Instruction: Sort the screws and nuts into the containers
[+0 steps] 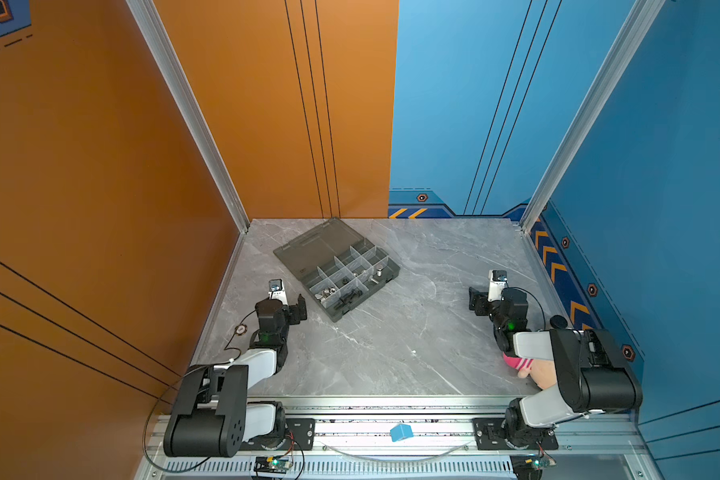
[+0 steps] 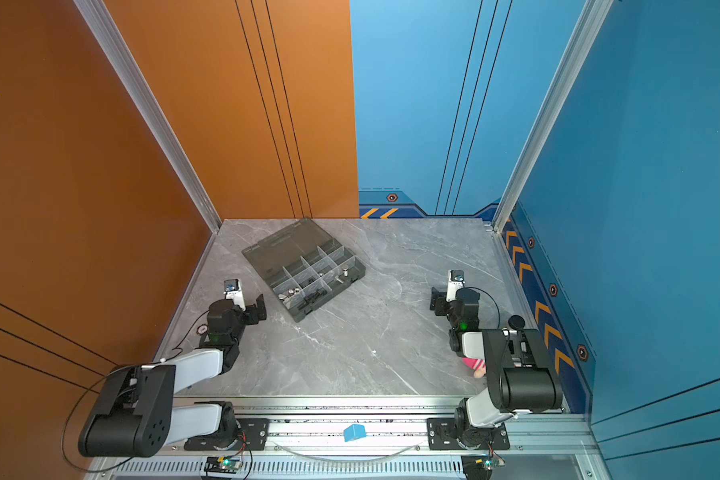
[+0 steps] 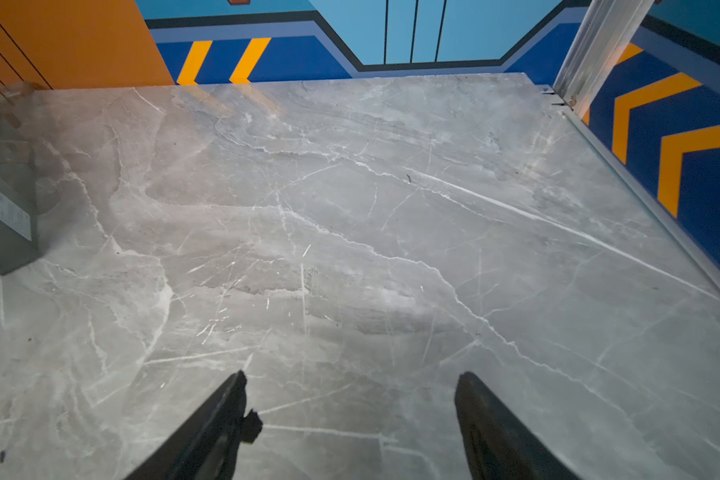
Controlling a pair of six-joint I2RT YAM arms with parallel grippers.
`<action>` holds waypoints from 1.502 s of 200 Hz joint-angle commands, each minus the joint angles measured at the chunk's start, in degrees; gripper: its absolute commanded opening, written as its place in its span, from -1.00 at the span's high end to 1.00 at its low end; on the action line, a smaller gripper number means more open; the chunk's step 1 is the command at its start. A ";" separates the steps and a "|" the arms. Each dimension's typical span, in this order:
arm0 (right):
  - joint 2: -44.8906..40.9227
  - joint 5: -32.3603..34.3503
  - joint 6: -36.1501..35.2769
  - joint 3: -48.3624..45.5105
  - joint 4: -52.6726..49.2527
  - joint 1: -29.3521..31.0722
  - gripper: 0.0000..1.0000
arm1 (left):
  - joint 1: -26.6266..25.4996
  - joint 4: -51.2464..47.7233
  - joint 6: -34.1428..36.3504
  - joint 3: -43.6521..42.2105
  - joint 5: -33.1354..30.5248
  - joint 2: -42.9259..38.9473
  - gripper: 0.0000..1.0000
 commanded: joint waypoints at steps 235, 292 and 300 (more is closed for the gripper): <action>0.28 4.02 0.72 0.02 3.12 0.56 -0.99 | -2.47 10.65 2.70 5.52 -2.71 13.77 -0.95; 0.32 4.07 0.68 0.08 3.14 0.56 -0.99 | -2.53 10.65 2.63 5.62 -2.69 13.88 -0.95; 0.32 4.08 0.72 -0.03 3.11 0.56 -0.99 | -2.49 10.65 2.69 5.55 -2.69 13.84 -0.95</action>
